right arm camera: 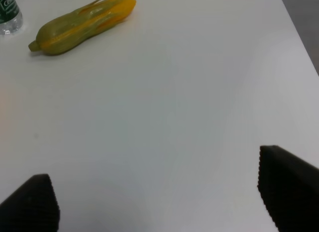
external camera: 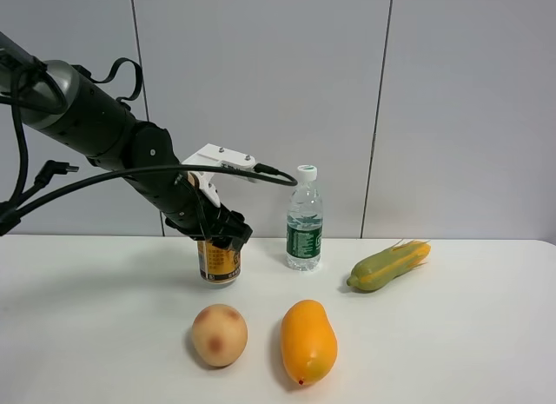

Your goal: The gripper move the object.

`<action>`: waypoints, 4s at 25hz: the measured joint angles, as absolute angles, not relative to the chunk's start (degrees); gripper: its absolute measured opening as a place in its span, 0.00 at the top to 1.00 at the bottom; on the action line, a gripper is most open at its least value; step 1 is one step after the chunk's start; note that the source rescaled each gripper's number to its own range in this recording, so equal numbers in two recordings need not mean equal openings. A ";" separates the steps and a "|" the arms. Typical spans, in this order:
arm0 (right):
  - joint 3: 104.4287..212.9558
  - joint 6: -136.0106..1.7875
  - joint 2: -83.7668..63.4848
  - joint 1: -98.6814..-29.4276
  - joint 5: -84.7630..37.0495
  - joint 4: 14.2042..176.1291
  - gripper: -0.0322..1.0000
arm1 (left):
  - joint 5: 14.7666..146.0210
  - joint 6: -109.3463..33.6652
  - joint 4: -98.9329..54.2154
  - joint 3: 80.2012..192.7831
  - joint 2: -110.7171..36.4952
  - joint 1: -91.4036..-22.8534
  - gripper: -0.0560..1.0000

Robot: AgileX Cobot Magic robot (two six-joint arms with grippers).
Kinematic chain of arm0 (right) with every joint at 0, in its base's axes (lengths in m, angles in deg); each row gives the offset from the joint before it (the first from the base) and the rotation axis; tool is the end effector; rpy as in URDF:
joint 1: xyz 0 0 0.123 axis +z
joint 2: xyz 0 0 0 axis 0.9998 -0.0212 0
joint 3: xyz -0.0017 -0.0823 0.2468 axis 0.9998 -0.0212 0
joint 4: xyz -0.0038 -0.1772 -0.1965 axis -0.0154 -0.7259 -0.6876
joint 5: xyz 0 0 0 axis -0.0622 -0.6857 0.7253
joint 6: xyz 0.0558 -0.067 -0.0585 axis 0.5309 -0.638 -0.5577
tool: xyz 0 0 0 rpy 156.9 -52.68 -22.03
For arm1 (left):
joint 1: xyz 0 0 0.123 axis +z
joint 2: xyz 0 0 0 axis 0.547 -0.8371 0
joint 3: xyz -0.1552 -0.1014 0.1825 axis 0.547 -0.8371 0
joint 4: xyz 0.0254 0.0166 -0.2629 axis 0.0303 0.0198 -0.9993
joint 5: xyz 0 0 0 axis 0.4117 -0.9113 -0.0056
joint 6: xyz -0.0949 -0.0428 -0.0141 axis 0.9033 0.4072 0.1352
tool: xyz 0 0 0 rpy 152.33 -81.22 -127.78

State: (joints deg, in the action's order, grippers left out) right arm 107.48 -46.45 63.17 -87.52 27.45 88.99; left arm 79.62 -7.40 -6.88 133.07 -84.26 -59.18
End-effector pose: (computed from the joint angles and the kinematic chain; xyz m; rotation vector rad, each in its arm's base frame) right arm 0.0434 0.0037 0.2794 -0.0629 2.0300 0.0255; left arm 0.4105 -0.2000 0.1027 0.6363 2.2532 -0.1740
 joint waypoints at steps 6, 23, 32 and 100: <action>107.48 -46.45 63.17 -87.52 27.45 88.93 0.00 | 79.73 -7.40 -6.47 132.57 -85.83 -59.18 0.93; 107.48 -46.45 63.17 -87.52 27.45 88.93 0.00 | 81.10 -6.73 -6.29 132.57 -85.99 -59.25 0.42; 107.48 -46.45 63.17 -87.52 27.45 88.93 0.00 | 82.08 -4.43 -6.29 132.68 -85.84 -59.31 0.01; 107.48 -46.45 63.17 -87.52 27.45 88.93 0.00 | 28.32 -3.78 -8.86 92.02 30.39 -29.62 0.01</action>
State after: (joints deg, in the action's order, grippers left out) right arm 107.48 -46.45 63.17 -87.52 27.45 88.93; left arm 28.32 -3.78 -8.86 92.02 30.39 -29.62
